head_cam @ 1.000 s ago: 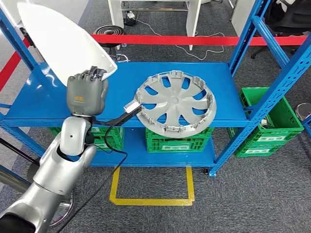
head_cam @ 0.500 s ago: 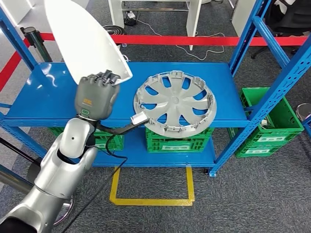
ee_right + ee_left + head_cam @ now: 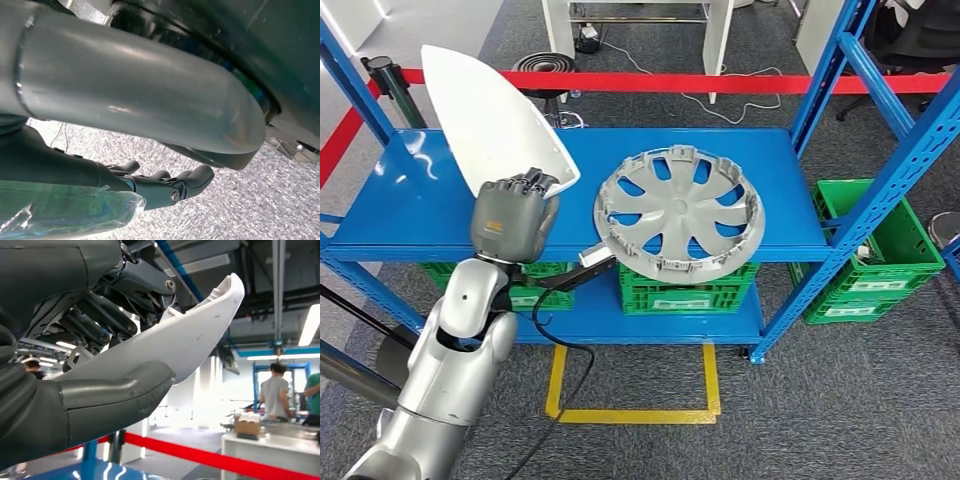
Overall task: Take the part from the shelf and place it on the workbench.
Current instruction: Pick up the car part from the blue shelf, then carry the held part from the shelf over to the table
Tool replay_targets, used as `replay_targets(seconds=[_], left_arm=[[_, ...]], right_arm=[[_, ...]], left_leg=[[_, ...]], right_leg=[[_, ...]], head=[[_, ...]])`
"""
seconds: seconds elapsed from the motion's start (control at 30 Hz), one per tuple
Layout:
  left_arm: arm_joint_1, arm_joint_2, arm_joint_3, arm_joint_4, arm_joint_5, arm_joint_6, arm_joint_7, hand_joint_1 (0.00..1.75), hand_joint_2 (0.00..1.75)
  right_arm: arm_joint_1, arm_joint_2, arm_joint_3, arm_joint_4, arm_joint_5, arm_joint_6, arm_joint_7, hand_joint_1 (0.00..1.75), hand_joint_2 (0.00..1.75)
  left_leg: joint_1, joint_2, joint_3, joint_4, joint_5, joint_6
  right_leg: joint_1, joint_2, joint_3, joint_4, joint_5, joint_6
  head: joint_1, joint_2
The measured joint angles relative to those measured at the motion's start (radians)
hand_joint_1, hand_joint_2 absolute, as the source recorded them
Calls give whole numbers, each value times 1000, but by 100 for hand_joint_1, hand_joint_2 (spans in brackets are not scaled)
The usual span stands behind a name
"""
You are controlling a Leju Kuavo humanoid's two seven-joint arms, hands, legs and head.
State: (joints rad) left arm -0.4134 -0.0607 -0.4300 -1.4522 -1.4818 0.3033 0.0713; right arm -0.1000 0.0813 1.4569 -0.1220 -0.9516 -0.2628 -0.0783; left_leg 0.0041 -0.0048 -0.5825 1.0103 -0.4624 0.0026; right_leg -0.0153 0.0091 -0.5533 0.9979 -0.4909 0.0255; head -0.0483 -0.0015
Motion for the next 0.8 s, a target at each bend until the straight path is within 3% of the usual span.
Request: replay_targets(seconds=[0.13,0.23,0.3,0.37,0.4,0.43,0.47,0.53,0.6,0.73,0.8], left_arm=[[3,4,16,0,0,-3,-6,175,175],[3,2,19,0,0,-3,-7,175,175],[2,-1,20,0,0,-4,-9,175,175],[2,-2,20,2,0,-6,-9,175,175],[3,-2,20,4,0,-7,-9,175,175],[4,-2,20,5,0,-8,-10,175,175],[5,-2,20,6,0,-9,-10,175,175],[5,-3,20,6,0,-12,-12,175,175],[4,-3,20,6,0,-15,-13,175,175],[2,-3,20,6,-1,-19,-16,175,175],[1,-3,20,6,-1,-19,-16,175,175]], right_arm=[[0,0,0,-1,-1,2,2,0,0],[-2,1,0,-1,-2,2,4,0,0],[-3,1,0,-1,-3,2,4,0,0],[-3,1,0,-1,-4,2,4,0,0],[-3,1,0,-1,-4,2,4,0,0],[-3,1,0,-1,-3,2,4,0,0],[-4,1,0,-1,-3,2,4,0,0],[-5,1,0,-1,-3,2,4,0,0],[-6,1,0,-2,-2,2,4,0,0],[-5,2,0,-2,0,2,4,0,0],[-6,2,0,-2,1,3,4,0,0]], left_leg=[[-7,0,0,2,-2,9],[-4,2,7,-14,7,24],[0,5,13,-26,16,33],[-1,5,11,-26,18,35],[-1,5,10,-26,18,35],[-1,5,9,-25,18,35],[-1,5,9,-24,17,33],[0,4,8,-19,14,26],[-2,3,2,-11,14,12],[-1,2,-8,2,11,-9],[1,2,-34,64,-45,-19]], right_leg=[[-7,0,1,-2,1,9],[-9,-2,-3,4,-8,19],[-7,-4,-38,76,-55,21],[-6,-5,-103,211,-119,22],[-6,-5,-128,263,-134,23],[-6,-5,-137,281,-128,24],[-7,-6,-126,257,-102,24],[-10,-8,-60,129,-33,26],[-9,-7,-9,34,-3,21],[-8,-4,-12,21,4,0],[-9,-5,-24,20,14,-18]], head=[[0,0],[1,0],[5,0],[9,0],[9,0],[9,0],[9,0],[10,0],[10,0],[9,0],[6,0]])
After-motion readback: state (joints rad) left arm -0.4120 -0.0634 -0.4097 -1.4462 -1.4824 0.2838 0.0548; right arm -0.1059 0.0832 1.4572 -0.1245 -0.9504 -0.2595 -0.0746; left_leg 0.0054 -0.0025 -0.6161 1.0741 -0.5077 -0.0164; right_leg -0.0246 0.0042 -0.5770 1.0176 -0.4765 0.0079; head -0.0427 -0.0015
